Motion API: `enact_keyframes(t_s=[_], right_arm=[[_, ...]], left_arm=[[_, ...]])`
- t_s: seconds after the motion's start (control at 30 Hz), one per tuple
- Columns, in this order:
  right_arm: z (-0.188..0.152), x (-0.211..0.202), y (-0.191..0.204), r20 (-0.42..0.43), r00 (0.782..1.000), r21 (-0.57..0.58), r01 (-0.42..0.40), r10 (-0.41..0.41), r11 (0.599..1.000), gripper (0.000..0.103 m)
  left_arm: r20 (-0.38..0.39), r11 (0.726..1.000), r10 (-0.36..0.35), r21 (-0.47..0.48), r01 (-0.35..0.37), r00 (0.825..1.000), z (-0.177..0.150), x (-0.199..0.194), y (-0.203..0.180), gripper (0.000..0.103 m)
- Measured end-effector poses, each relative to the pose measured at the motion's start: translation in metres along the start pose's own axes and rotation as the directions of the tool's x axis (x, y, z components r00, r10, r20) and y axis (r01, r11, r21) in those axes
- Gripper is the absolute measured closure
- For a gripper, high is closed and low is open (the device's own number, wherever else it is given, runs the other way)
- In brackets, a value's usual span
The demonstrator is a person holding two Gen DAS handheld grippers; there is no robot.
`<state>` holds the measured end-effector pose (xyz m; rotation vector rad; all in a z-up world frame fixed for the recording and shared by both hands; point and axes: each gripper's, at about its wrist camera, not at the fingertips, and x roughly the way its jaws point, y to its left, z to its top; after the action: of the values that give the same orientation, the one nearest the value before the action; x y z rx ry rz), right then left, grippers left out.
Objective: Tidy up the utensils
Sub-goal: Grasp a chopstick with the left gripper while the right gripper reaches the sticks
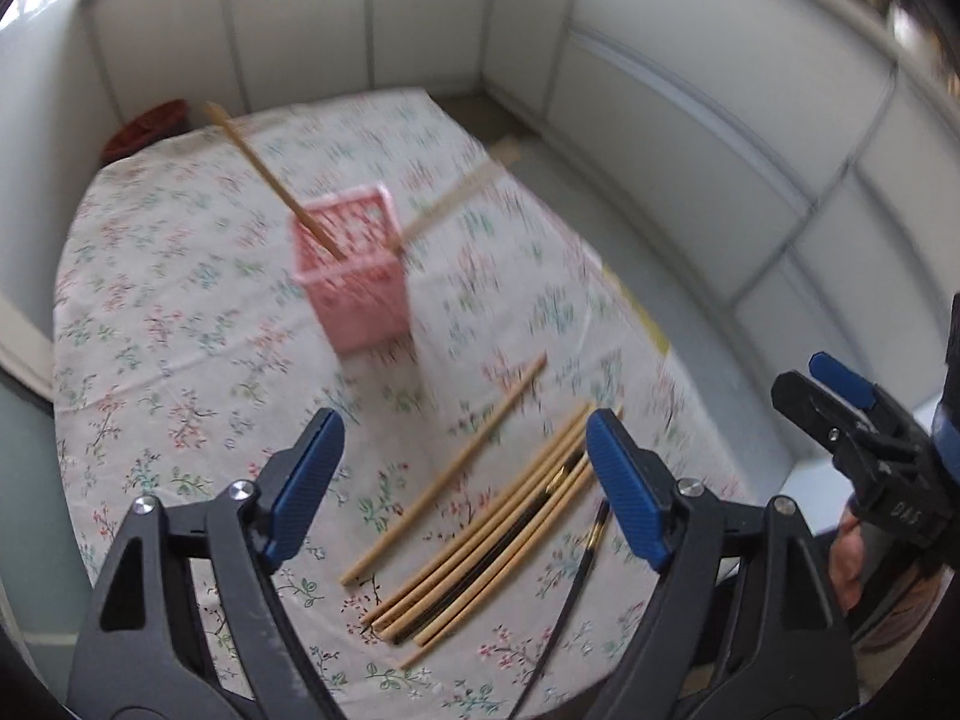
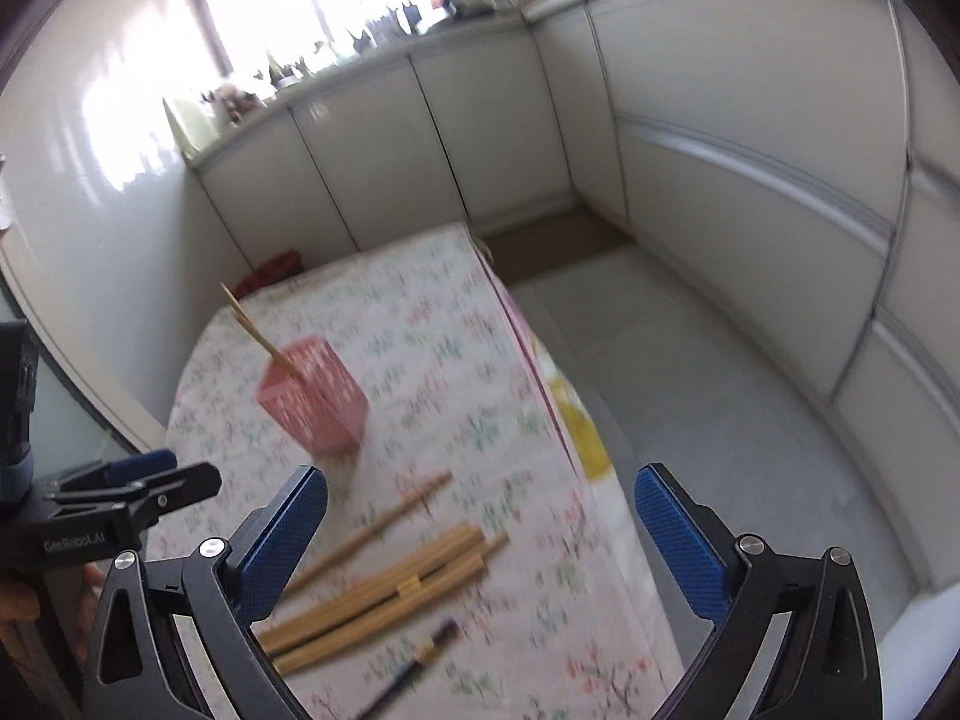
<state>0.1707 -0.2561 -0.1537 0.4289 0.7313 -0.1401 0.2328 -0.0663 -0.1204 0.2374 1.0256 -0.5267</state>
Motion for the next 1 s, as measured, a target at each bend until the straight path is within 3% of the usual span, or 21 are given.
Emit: enact_keyframes(t_s=[0.1,0.23,0.4,0.57,0.63,0.8,0.87,1.0], right_arm=[[-0.013,0.014,-0.019,-0.068,0.998,0.051,0.023,-0.019,0.998,0.000],[-0.013,0.024,-0.043,-0.109,0.993,0.146,0.058,-0.042,0.988,0.000],[-0.009,0.026,-0.066,-0.131,0.991,0.238,0.071,-0.041,0.969,0.000],[-0.007,0.035,-0.068,-0.175,0.984,0.247,0.060,-0.016,0.967,0.000],[-0.005,0.036,-0.067,-0.179,0.984,0.241,0.060,-0.016,0.969,0.000],[-0.006,0.042,-0.065,-0.209,0.978,0.232,0.062,-0.012,0.971,0.000],[-0.007,0.048,-0.065,-0.233,0.973,0.241,0.061,-0.003,0.969,0.000],[-0.011,0.059,-0.065,-0.288,0.958,0.261,0.071,0.007,0.963,0.000]], left_arm=[[-0.090,0.995,0.029,0.099,-0.020,0.996,-0.001,0.036,-0.022,0.020],[-0.148,0.980,0.061,0.195,-0.031,0.987,-0.002,0.079,-0.047,0.023],[-0.213,0.980,0.066,0.196,-0.024,0.975,0.013,0.128,-0.060,0.049],[-0.258,0.978,0.084,0.208,-0.029,0.962,0.025,0.161,-0.064,0.056],[-0.265,0.978,0.075,0.208,-0.019,0.961,0.029,0.165,-0.065,0.059],[-0.350,0.978,0.030,0.202,0.044,0.936,0.036,0.170,-0.063,0.078],[-0.350,0.977,0.033,0.207,0.043,0.936,0.031,0.165,-0.060,0.087],[-0.305,0.977,0.079,0.213,-0.012,0.949,0.007,0.149,-0.042,0.093]])
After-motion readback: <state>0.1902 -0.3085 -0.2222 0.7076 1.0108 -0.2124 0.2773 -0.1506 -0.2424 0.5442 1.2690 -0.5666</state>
